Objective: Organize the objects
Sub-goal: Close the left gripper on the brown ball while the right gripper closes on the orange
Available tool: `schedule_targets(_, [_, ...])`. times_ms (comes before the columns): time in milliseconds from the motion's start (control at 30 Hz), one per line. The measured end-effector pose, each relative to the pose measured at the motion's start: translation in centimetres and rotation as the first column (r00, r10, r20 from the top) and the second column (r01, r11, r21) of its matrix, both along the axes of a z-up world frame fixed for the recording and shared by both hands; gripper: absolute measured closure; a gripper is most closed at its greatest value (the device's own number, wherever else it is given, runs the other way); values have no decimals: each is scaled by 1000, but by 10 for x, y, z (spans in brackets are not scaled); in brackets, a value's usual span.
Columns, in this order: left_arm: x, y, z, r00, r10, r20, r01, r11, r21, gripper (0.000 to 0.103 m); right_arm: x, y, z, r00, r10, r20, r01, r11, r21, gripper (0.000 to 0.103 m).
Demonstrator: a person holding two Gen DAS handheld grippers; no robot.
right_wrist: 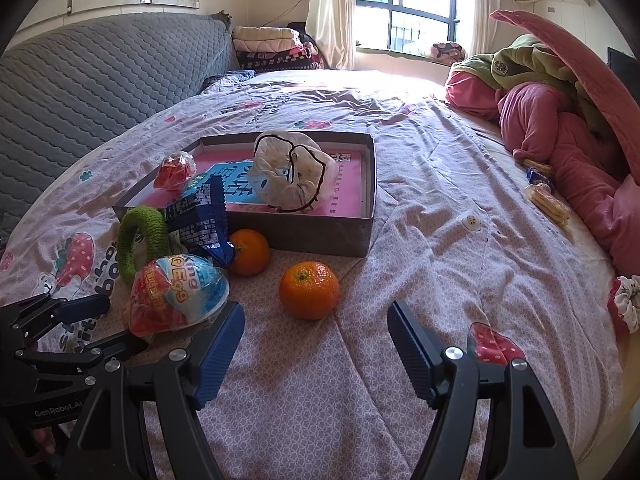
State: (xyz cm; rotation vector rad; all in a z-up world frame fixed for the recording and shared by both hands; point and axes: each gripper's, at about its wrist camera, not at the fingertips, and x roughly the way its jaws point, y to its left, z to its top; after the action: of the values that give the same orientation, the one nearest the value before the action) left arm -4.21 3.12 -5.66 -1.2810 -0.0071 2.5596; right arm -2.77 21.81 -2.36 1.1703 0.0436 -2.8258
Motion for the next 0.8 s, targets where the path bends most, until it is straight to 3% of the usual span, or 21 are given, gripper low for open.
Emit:
schedule_targets(433, [-8,3,-7,1000,-16,8,15,999,30,37,-24,0,-17,999,-5,32,4,1000,21,30])
schedule_targets(800, [-12,1,-8,1000,-16,8,15,998,65,53,-34,-6,-25,999,6,37,-8,999,44,30])
